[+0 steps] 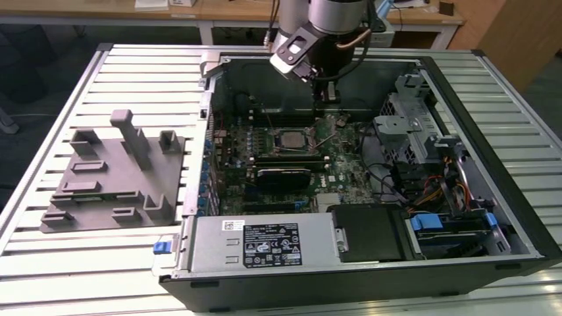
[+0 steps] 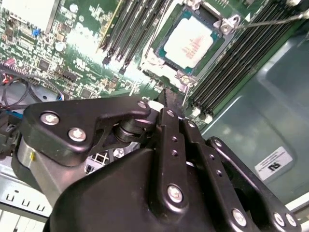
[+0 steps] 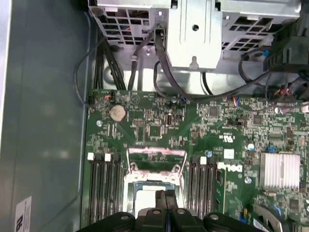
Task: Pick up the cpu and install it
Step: 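Close the cpu cover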
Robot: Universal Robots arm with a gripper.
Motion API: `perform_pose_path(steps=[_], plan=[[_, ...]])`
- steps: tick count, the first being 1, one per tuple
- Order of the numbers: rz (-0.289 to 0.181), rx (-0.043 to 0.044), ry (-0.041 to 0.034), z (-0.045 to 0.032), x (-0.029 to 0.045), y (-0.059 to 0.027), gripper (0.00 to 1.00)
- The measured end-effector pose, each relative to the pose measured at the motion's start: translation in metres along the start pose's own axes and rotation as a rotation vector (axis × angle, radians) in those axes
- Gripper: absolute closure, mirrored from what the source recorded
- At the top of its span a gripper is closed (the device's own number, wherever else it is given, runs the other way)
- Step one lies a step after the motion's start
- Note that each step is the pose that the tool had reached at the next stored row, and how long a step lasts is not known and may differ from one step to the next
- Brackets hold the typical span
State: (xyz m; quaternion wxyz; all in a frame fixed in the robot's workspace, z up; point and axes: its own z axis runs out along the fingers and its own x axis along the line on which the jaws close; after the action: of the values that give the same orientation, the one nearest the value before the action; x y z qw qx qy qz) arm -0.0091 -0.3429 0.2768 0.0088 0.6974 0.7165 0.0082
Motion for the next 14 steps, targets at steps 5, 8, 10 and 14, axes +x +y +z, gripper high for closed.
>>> perform_pose_path(steps=[5,8,10,14], plan=[[0.000,0.0012,0.0001,0.0032,0.0004,0.0077,0.89],[0.000,0.0020,0.0000,0.0052,0.0009,0.0127,0.89],[0.000,0.0023,0.0000,0.0063,0.0012,0.0159,0.89],[0.000,0.0024,0.0001,0.0080,0.0018,0.0199,0.89]])
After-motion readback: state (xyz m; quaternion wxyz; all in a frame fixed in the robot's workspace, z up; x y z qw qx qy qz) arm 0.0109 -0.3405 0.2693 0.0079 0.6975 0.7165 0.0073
